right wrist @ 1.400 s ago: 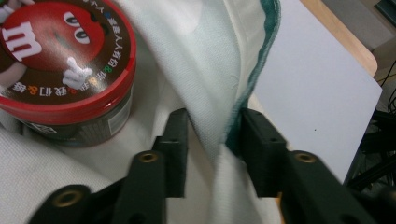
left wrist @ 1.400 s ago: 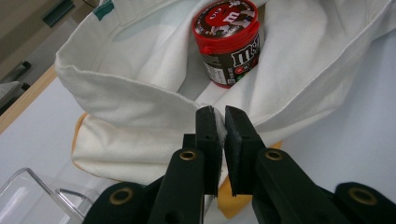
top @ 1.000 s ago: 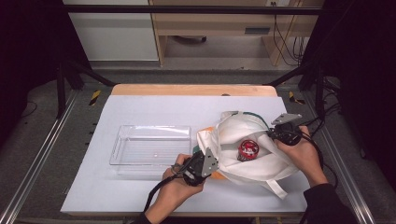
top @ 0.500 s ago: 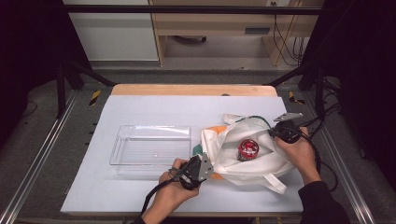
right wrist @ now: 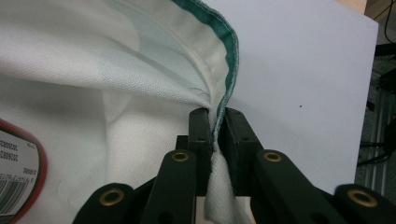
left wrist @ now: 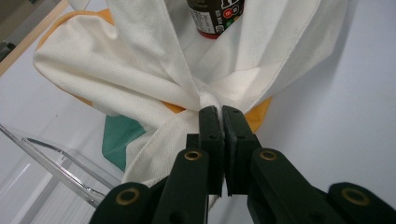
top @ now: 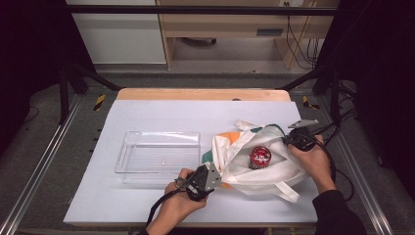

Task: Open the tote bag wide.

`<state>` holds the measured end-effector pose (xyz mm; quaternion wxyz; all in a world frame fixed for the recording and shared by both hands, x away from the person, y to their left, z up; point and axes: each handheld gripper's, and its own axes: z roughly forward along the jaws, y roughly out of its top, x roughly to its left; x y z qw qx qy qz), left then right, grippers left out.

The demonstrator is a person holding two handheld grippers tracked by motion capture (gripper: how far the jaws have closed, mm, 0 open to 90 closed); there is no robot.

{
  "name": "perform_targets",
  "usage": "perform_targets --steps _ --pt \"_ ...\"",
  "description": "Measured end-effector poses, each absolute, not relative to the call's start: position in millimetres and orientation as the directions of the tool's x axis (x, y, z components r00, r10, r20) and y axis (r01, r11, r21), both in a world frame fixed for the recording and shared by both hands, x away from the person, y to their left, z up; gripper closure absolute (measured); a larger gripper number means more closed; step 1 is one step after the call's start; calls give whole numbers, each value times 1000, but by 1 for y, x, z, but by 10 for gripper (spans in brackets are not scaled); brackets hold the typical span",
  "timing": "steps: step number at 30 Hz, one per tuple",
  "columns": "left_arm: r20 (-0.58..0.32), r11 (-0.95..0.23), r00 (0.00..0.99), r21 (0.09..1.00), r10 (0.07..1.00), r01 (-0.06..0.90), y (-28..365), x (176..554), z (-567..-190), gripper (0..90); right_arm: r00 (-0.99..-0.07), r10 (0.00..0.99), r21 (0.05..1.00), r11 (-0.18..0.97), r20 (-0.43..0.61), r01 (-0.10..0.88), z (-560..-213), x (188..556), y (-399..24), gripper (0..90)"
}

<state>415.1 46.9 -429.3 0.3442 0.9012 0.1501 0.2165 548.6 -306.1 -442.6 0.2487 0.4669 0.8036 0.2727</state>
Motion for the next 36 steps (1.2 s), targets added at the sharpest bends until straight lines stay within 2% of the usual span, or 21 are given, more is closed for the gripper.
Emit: perform_targets --steps 3,7,13,19,28,36 --pt "291 -714 858 690 424 118 46 415 -429 870 -443 885 680 414 -145 605 -440 546 -306 790" --pt "288 -707 855 697 431 121 46 416 -428 837 -450 880 684 422 -151 595 -438 542 -306 637" --pt "287 -697 849 706 444 126 46 416 -427 703 -427 887 690 421 -177 589 -431 536 -307 421" --pt "282 -686 841 715 462 137 43 416 -424 574 -426 888 721 410 -174 559 -421 526 -311 327" --pt "276 -672 833 726 480 146 43 418 -417 433 -432 882 762 410 -190 501 -406 505 -315 272" --pt "297 -681 838 724 457 115 36 425 -401 361 -429 888 766 390 -165 511 -387 471 -318 349"
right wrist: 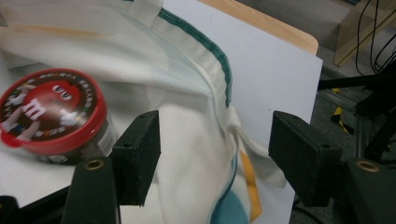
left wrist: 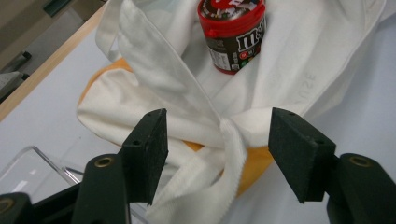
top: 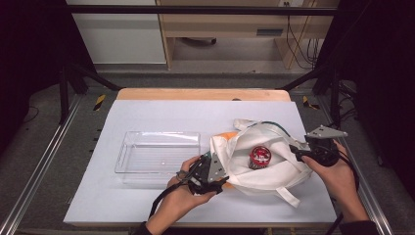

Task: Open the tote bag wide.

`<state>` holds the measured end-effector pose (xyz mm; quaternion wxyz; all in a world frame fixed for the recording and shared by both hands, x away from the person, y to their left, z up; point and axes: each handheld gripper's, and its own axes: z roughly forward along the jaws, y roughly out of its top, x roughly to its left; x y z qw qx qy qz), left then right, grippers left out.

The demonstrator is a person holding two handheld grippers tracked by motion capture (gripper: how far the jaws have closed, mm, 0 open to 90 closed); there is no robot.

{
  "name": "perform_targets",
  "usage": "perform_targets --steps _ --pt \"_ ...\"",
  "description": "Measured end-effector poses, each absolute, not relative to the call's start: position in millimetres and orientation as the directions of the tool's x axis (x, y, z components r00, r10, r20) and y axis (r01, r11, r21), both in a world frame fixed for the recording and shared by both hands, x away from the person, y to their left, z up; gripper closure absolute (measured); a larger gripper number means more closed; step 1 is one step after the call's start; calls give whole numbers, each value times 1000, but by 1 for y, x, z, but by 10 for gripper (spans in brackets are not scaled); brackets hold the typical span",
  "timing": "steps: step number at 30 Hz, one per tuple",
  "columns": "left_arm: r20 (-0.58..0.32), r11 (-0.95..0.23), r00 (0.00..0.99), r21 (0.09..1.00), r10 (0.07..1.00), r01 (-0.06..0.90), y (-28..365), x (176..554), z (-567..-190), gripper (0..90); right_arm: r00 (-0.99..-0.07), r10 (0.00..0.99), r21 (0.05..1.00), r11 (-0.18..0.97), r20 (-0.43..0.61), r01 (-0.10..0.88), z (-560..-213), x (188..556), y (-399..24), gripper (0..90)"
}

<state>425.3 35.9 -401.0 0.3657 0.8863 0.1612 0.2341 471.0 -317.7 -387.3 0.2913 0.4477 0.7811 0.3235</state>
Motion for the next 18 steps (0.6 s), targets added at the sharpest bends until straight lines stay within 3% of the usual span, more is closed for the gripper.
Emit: perform_targets --steps 8,18 --pt "304 -686 834 717 461 119 16 445 -384 276 -416 893 757 391 -173 523 -386 440 -323 443" --pt "316 -683 813 719 488 130 0 467 -375 262 -401 904 737 373 -151 563 -396 422 -328 484"
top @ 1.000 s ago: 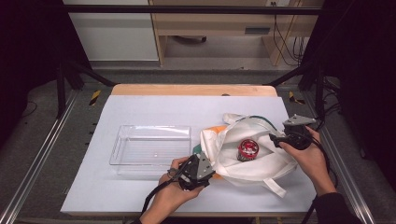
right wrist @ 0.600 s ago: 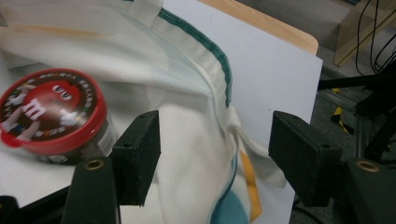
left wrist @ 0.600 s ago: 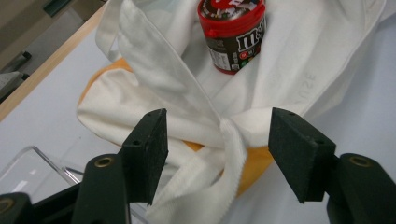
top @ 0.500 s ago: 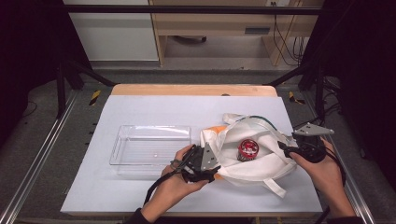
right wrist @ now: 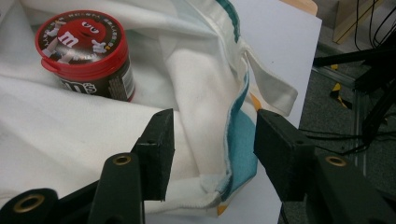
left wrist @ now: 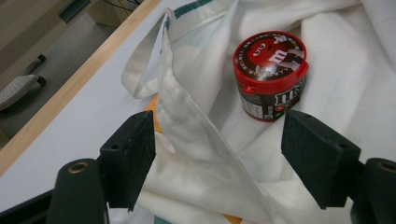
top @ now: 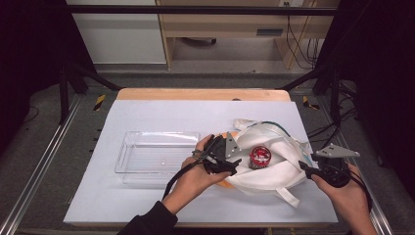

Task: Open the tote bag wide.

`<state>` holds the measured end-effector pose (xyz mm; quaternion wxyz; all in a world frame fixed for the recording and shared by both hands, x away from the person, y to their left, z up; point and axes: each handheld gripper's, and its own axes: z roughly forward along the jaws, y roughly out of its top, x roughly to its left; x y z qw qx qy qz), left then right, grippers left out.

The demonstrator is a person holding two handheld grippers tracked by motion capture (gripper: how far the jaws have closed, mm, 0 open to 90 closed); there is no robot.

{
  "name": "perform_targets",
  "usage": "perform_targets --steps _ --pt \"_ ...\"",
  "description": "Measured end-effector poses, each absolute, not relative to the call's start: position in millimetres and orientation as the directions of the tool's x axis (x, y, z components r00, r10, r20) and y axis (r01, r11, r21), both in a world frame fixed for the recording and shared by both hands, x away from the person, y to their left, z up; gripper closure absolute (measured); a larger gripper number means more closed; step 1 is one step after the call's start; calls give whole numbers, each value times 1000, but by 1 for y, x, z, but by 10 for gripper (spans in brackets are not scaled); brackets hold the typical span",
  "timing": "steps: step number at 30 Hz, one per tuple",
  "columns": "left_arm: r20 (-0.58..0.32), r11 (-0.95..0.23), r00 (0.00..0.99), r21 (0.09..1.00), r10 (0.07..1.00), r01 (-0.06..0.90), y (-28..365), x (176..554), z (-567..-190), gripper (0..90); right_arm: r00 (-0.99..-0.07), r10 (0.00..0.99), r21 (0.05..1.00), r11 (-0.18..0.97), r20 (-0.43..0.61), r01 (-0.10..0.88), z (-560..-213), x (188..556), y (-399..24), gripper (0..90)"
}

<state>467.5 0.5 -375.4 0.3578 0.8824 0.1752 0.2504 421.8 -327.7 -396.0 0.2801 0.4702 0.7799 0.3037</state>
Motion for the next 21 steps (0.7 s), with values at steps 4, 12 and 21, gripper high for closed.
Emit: perform_targets --steps 4,12,21 --pt "312 -670 804 729 506 139 -1 476 -375 284 -403 903 733 375 -151 567 -396 420 -328 489" --pt "305 -680 804 715 512 162 -10 493 -380 343 -403 903 724 378 -150 577 -403 415 -330 586" --pt "291 -678 802 712 521 182 -19 508 -386 595 -408 900 724 382 -152 574 -411 414 -331 662"
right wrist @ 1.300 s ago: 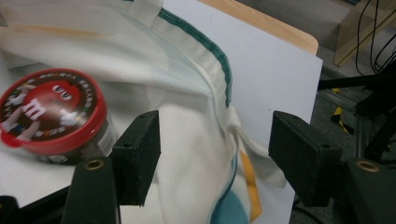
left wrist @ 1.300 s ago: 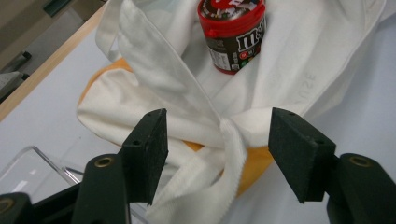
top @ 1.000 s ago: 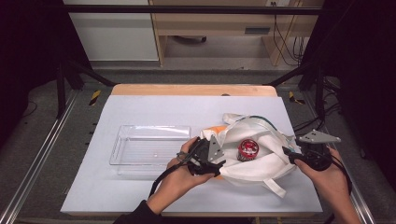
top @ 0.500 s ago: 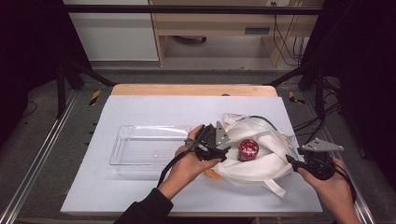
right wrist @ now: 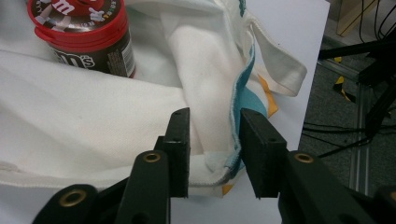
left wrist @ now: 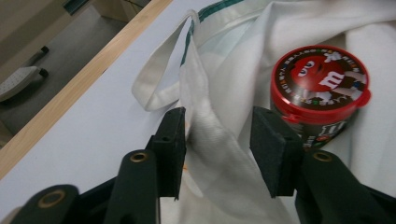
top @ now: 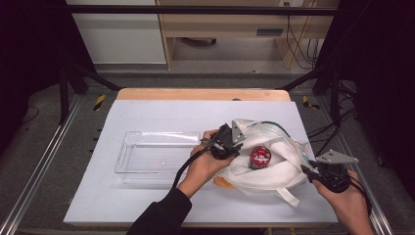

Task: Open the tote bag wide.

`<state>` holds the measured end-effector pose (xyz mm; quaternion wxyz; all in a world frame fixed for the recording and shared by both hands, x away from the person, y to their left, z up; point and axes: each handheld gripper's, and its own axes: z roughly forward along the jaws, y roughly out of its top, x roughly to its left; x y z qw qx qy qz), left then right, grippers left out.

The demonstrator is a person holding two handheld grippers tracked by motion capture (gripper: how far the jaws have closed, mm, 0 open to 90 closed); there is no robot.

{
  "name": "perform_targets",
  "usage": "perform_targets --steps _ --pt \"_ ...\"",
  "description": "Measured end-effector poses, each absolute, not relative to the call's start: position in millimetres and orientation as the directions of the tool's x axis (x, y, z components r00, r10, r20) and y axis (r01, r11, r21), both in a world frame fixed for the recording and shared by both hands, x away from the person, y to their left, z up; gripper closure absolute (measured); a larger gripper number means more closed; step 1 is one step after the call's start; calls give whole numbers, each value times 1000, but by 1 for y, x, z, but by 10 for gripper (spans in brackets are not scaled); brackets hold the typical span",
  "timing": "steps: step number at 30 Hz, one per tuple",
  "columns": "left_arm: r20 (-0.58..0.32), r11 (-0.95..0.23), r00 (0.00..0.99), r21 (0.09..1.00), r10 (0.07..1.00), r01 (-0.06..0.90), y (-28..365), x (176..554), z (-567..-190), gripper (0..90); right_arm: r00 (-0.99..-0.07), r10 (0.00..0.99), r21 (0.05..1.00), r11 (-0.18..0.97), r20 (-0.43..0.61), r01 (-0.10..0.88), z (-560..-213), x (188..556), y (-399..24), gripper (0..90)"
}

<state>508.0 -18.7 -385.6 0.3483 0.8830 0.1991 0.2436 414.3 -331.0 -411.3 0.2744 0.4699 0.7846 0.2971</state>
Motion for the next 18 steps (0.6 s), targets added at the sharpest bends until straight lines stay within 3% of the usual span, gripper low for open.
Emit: perform_targets --steps 6,12,18 --pt "299 -699 785 679 543 225 -13 516 -388 753 -406 898 720 396 -171 571 -413 413 -329 690" --pt "269 -682 784 687 559 250 1 517 -391 778 -408 902 713 377 -138 591 -416 415 -332 599" --pt "266 -676 780 691 567 256 10 515 -394 787 -400 904 703 381 -149 600 -417 417 -334 686"
